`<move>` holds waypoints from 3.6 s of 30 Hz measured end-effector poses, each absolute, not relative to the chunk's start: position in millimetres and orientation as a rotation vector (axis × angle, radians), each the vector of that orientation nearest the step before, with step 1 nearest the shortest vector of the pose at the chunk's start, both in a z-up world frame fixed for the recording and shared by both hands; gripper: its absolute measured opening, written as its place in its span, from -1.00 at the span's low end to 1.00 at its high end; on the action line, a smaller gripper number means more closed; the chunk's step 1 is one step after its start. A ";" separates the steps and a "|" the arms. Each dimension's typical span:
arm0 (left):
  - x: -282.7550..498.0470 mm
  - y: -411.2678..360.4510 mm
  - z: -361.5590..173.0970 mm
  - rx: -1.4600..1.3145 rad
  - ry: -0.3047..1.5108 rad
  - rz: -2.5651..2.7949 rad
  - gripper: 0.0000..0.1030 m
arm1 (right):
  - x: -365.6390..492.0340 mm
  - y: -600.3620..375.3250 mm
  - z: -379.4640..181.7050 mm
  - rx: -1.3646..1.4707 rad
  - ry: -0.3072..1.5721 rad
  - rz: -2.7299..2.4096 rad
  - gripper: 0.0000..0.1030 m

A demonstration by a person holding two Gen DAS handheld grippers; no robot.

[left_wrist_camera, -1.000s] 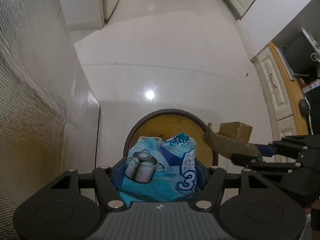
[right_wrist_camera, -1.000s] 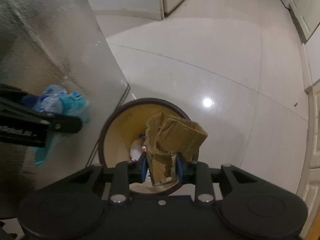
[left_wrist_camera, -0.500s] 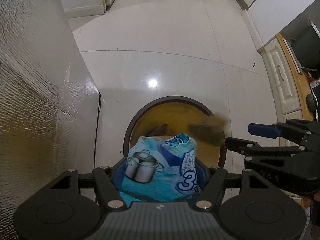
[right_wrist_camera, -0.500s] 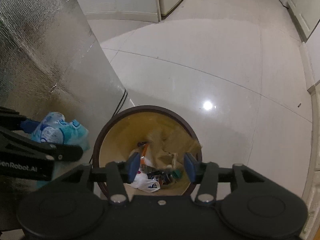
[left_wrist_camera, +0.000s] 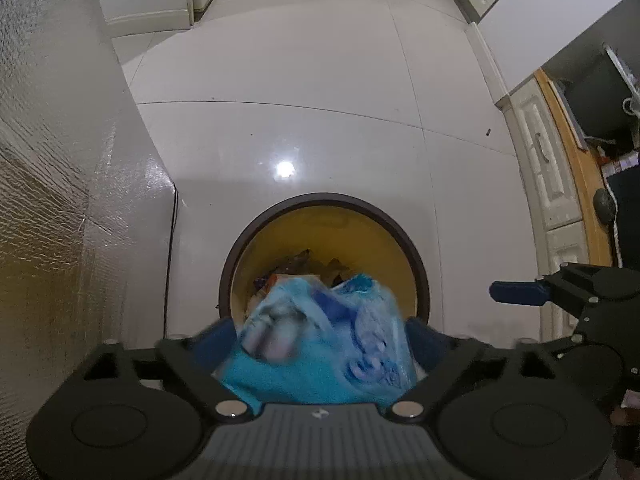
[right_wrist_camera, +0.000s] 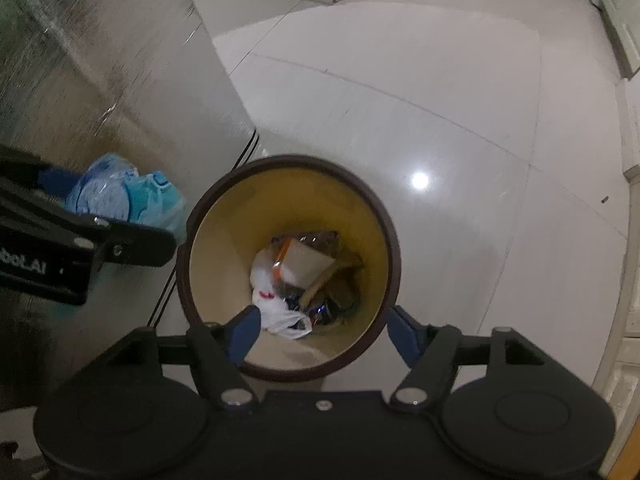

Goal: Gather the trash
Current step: 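Open the left tool dropping the blue bag while the right tool releases the cardboard, then raise both open tools from the bin and turn back toward the table, then move both tools toward the red box and white paper wrapper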

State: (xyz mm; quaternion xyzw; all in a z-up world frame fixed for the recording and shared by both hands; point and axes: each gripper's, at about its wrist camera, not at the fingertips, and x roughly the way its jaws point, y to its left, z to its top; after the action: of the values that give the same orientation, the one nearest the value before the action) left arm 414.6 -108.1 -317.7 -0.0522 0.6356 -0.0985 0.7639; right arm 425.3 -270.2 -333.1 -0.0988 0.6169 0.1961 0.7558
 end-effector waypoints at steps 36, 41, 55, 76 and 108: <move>394.6 -104.6 -318.2 0.084 1.427 -0.202 1.00 | 406.5 -300.0 -311.9 -0.135 1.330 0.372 1.00; 388.3 -102.2 -305.7 0.074 1.408 -0.184 1.00 | 401.6 -303.8 -300.0 -0.115 1.308 0.355 1.00; 363.8 -95.9 -255.2 0.013 1.297 -0.150 1.00 | 375.1 -324.2 -251.7 -0.004 1.186 0.283 1.00; 297.3 -107.4 -141.0 -0.006 0.941 -0.134 1.00 | 310.3 -339.6 -144.7 -0.059 0.838 0.278 1.00; 158.2 36.7 113.0 0.040 0.420 0.094 1.00 | 247.9 -194.9 82.6 -0.068 0.310 0.566 1.00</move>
State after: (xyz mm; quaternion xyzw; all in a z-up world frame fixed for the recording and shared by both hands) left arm 158.2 36.7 113.0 0.0197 0.2086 0.0465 0.9767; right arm 247.9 -194.9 82.6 -0.0336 0.1521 0.2782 0.9478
